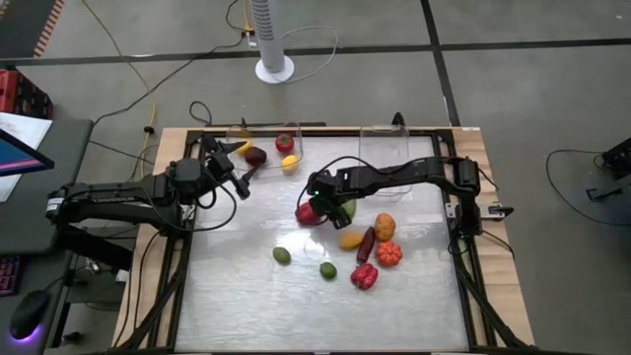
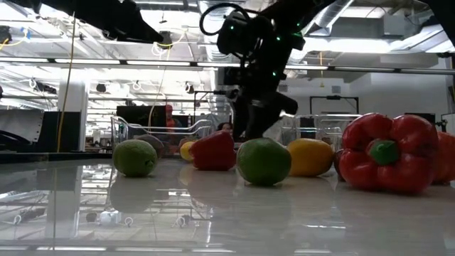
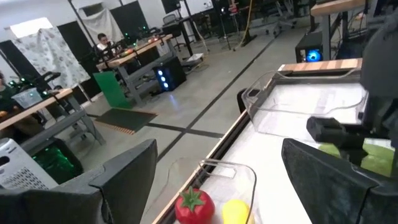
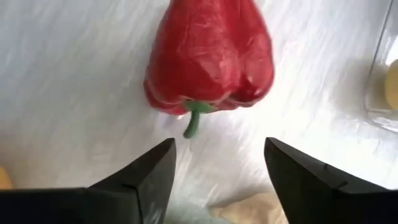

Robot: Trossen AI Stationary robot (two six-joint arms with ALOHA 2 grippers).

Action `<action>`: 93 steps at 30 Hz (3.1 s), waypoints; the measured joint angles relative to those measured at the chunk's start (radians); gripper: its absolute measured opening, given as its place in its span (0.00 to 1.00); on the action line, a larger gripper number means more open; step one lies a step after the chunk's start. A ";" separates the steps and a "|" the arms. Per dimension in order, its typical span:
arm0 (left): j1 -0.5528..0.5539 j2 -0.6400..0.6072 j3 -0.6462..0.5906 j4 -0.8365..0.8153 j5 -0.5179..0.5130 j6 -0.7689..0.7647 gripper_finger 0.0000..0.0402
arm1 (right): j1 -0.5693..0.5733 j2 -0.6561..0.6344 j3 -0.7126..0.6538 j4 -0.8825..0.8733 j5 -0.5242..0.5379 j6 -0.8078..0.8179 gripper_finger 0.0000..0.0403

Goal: Sort produce into baskets
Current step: Put the top red bell pepper into the right transparent bin, then put the potato into the right transparent bin

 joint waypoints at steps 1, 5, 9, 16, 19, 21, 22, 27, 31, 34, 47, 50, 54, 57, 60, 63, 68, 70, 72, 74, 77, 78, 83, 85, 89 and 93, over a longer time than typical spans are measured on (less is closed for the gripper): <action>0.000 0.000 0.000 -0.009 0.000 -0.006 0.82 | -0.001 0.000 0.013 -0.012 0.000 0.008 0.65; 0.000 0.000 0.000 -0.029 0.000 -0.018 0.82 | -0.011 0.000 0.058 -0.031 0.000 0.054 0.65; 0.000 0.000 0.000 -0.034 0.001 -0.028 0.82 | -0.006 0.000 0.109 -0.078 0.001 0.063 0.69; 0.000 0.000 0.000 -0.042 0.001 -0.035 0.82 | 0.011 -0.002 0.127 -0.033 -0.082 0.126 0.84; 0.000 0.000 0.000 -0.050 0.001 -0.036 0.82 | 0.010 -0.002 0.127 -0.001 -0.124 0.152 0.94; 0.000 0.000 0.000 -0.050 0.001 -0.037 0.82 | 0.007 -0.002 0.127 0.012 -0.141 0.168 0.98; 0.000 0.000 0.000 -0.050 0.001 -0.037 0.82 | 0.007 -0.001 0.127 0.016 -0.147 0.172 0.98; 0.000 0.000 0.000 -0.050 0.001 -0.038 0.82 | 0.006 0.055 0.128 0.050 -0.170 0.166 0.97; 0.000 0.000 0.000 -0.052 0.020 -0.044 0.82 | 0.000 0.109 0.126 0.066 -0.187 0.158 0.99; 0.000 0.000 0.000 -0.054 0.026 -0.046 0.82 | -0.004 0.135 0.127 0.048 -0.187 0.155 0.97; -0.001 0.000 0.000 -0.054 0.026 -0.045 0.82 | -0.014 0.134 0.140 0.044 -0.152 0.158 0.80; 0.000 0.000 0.000 -0.054 0.025 -0.052 0.82 | -0.014 0.121 0.195 -0.107 -0.017 0.138 0.82; 0.000 0.000 0.000 -0.052 0.025 -0.050 0.82 | -0.020 0.053 0.237 -0.249 0.160 0.149 0.83; 0.000 0.000 0.000 -0.041 0.022 -0.035 0.82 | -0.043 -0.019 0.237 -0.337 0.226 0.200 0.82; 0.000 0.000 0.000 -0.031 0.021 -0.030 0.82 | -0.093 -0.098 0.223 -0.444 0.279 0.297 0.82; 0.000 0.000 0.000 -0.021 0.019 -0.028 0.82 | -0.167 -0.176 0.168 -0.506 0.281 0.383 0.84; 0.000 0.000 0.000 -0.012 0.019 -0.027 0.82 | -0.283 -0.306 -0.006 -0.482 0.259 0.413 0.84; 0.000 0.000 0.000 -0.013 0.019 -0.024 0.82 | -0.321 -0.345 -0.075 -0.446 0.221 0.435 0.84; 0.000 0.000 0.000 -0.013 0.019 -0.023 0.82 | -0.349 -0.371 -0.130 -0.413 0.156 0.443 0.86; 0.000 0.000 0.000 -0.013 0.019 -0.023 0.82 | -0.364 -0.389 -0.169 -0.406 0.122 0.458 0.89; 0.000 0.000 0.000 -0.013 0.019 -0.023 0.82 | -0.365 -0.398 -0.189 -0.418 0.112 0.483 0.95; 0.000 0.000 0.000 -0.013 0.019 -0.023 0.82 | -0.362 -0.399 -0.189 -0.426 0.109 0.493 0.96; 0.000 0.000 0.000 0.008 0.020 -0.003 0.82 | -0.304 -0.429 -0.175 -0.460 0.139 0.557 0.98; 0.000 0.000 0.000 0.031 0.020 0.019 0.82 | -0.252 -0.466 -0.166 -0.472 0.157 0.605 0.97; 0.000 0.000 0.000 0.103 0.021 0.076 0.82 | -0.104 -0.565 -0.167 -0.483 0.163 0.769 0.95; 0.000 0.000 0.000 0.189 0.023 0.147 0.82 | 0.032 -0.650 -0.246 -0.481 0.157 1.008 0.93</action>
